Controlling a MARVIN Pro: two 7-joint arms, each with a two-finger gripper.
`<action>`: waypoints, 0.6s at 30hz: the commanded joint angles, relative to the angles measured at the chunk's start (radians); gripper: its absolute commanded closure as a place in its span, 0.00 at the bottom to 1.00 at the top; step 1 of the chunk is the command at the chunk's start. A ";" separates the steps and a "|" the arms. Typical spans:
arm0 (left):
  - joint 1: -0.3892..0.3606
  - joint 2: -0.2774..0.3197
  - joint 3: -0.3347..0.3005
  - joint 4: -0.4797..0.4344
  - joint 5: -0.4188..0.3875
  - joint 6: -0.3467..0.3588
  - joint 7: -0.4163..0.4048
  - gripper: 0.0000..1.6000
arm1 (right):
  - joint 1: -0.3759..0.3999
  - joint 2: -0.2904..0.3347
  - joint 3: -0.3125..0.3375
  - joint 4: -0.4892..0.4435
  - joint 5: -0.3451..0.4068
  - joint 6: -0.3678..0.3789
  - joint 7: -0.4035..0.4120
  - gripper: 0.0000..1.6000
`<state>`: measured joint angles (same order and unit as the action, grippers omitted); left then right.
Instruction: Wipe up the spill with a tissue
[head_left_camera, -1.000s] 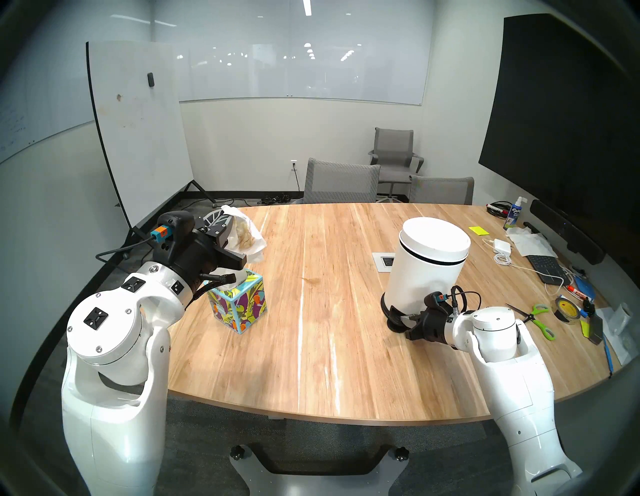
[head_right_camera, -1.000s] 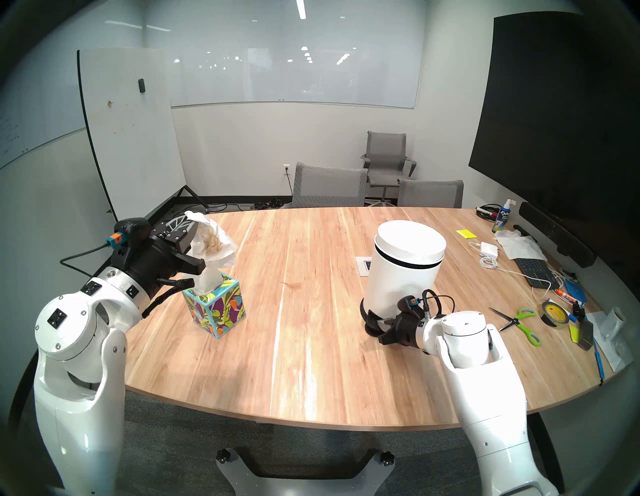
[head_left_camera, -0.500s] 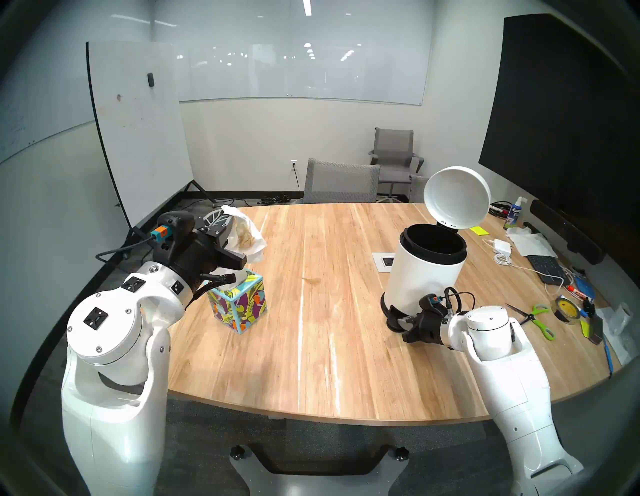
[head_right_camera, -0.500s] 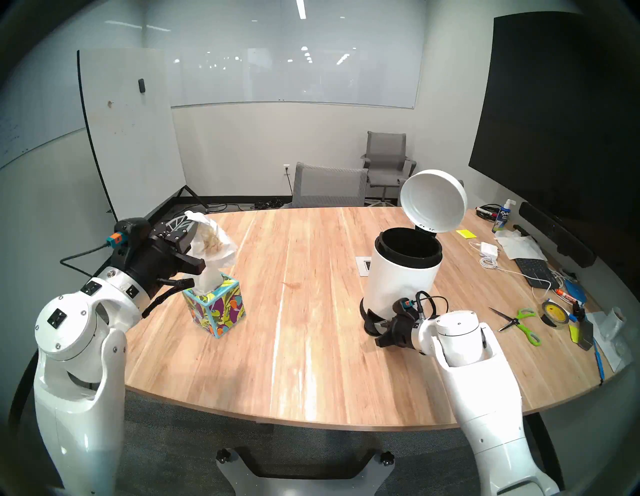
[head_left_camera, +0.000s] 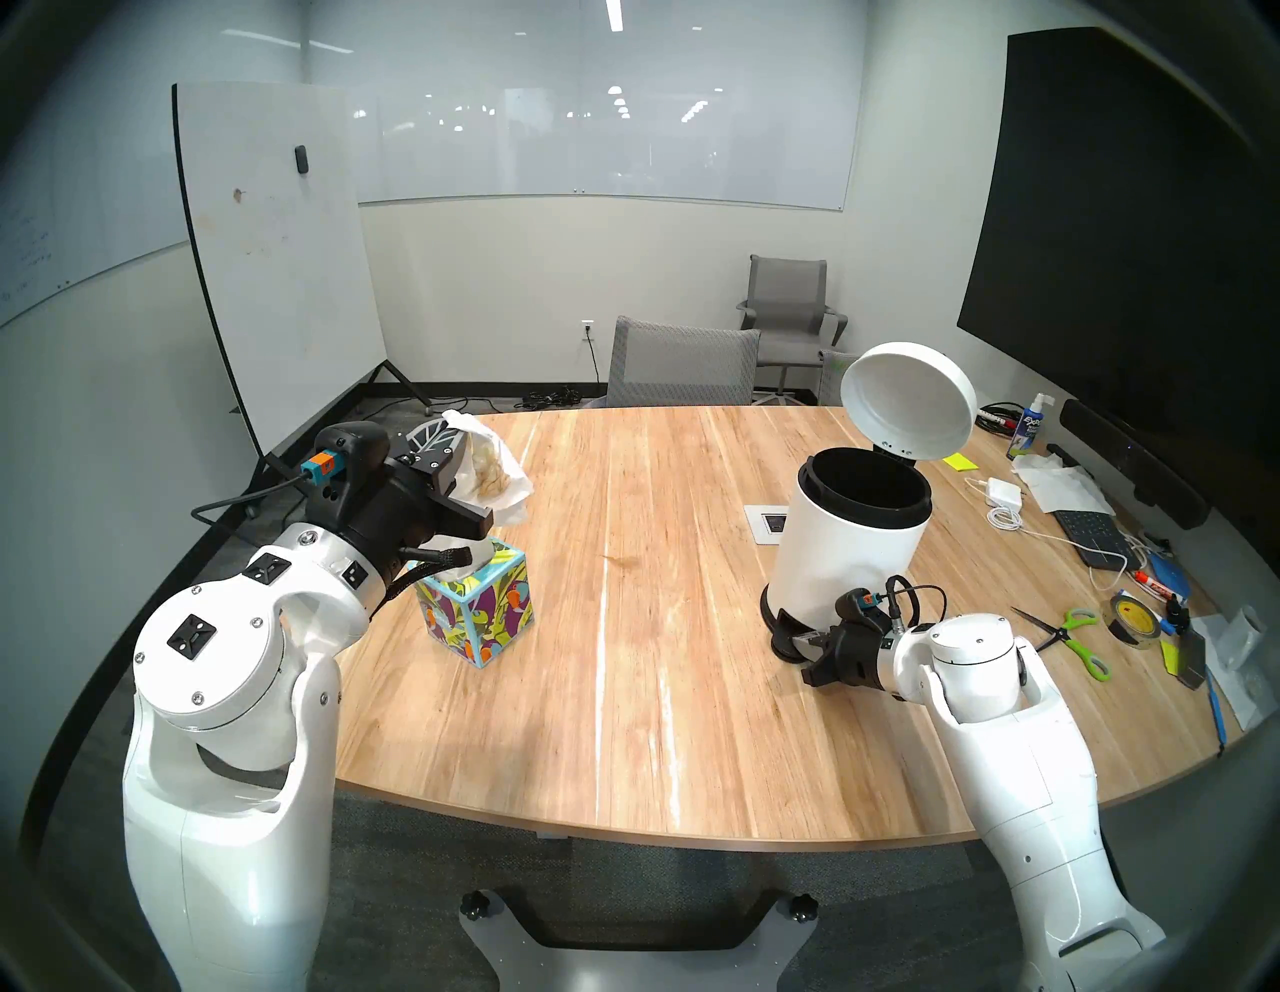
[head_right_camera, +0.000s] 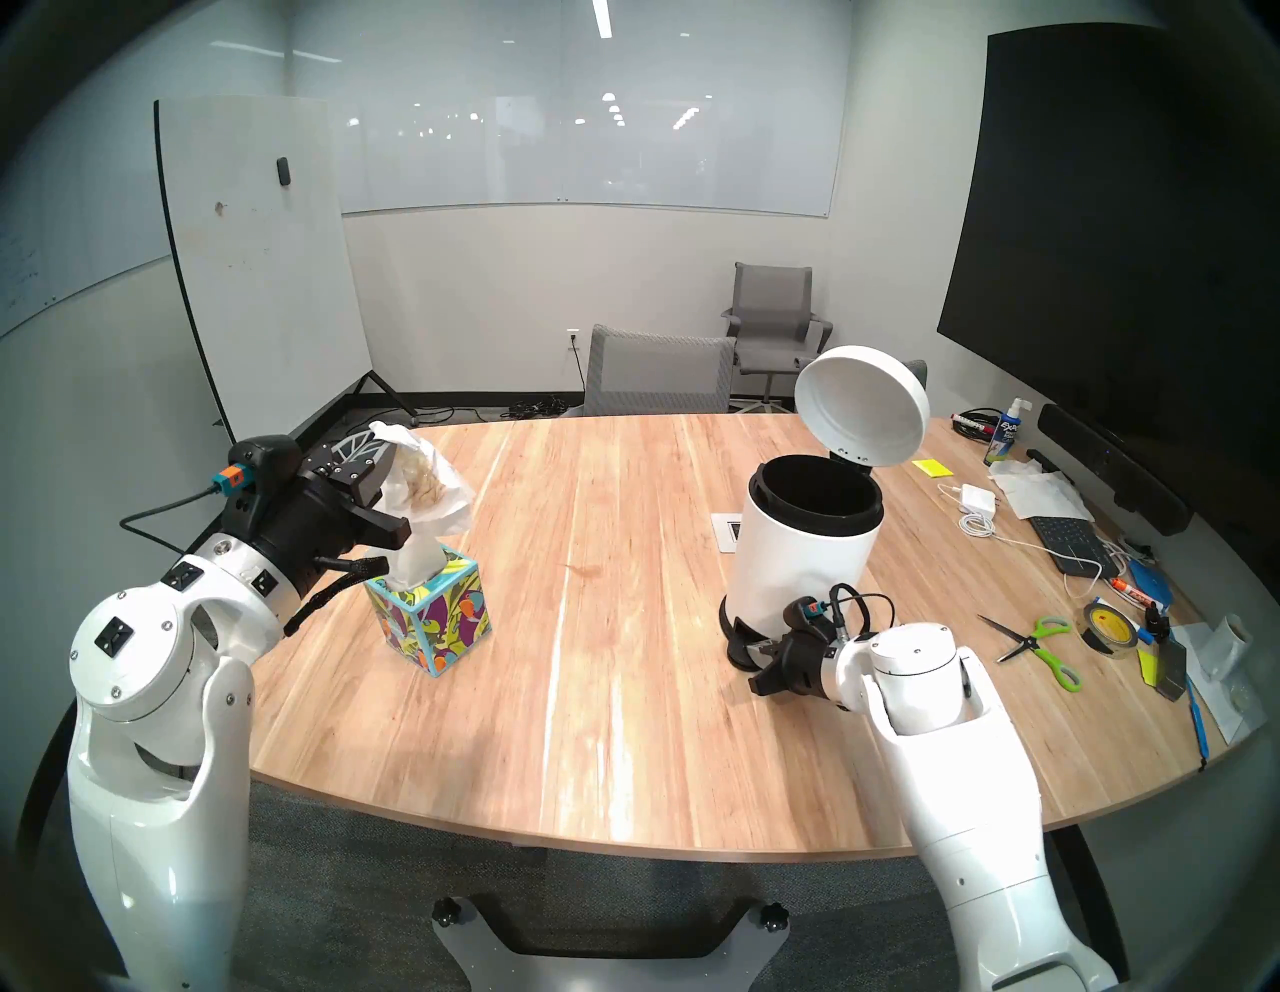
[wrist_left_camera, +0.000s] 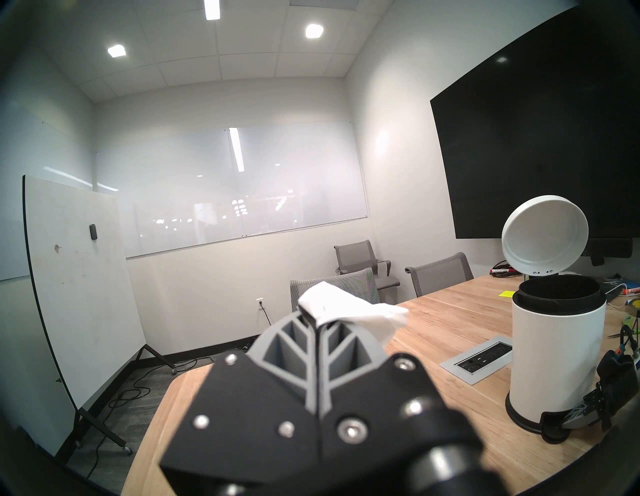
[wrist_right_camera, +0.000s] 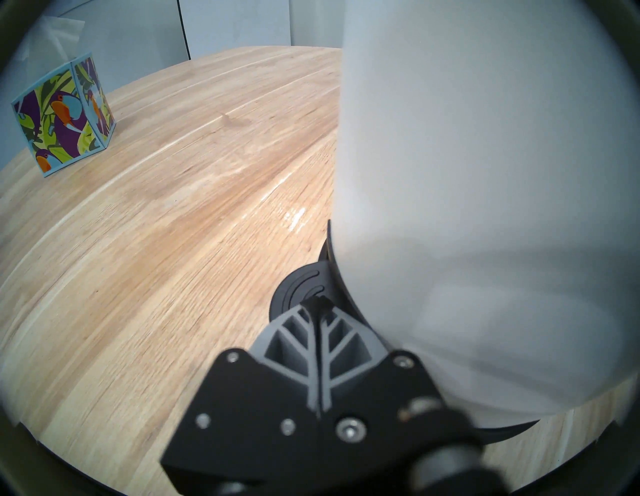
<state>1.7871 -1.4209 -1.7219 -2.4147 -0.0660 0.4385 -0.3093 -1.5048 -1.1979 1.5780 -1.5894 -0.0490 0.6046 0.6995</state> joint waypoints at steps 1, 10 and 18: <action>0.000 0.002 0.002 -0.027 0.002 -0.007 -0.002 1.00 | -0.024 0.006 -0.030 0.009 -0.006 0.010 0.024 1.00; 0.000 0.003 0.003 -0.027 0.001 -0.007 -0.001 1.00 | -0.024 0.004 -0.027 0.009 -0.012 0.010 0.030 1.00; 0.000 0.004 0.003 -0.027 0.000 -0.007 0.000 1.00 | -0.024 0.001 -0.025 0.009 -0.017 0.010 0.034 1.00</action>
<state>1.7871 -1.4190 -1.7214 -2.4147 -0.0676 0.4385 -0.3073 -1.5026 -1.1915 1.5749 -1.5908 -0.0670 0.6049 0.7178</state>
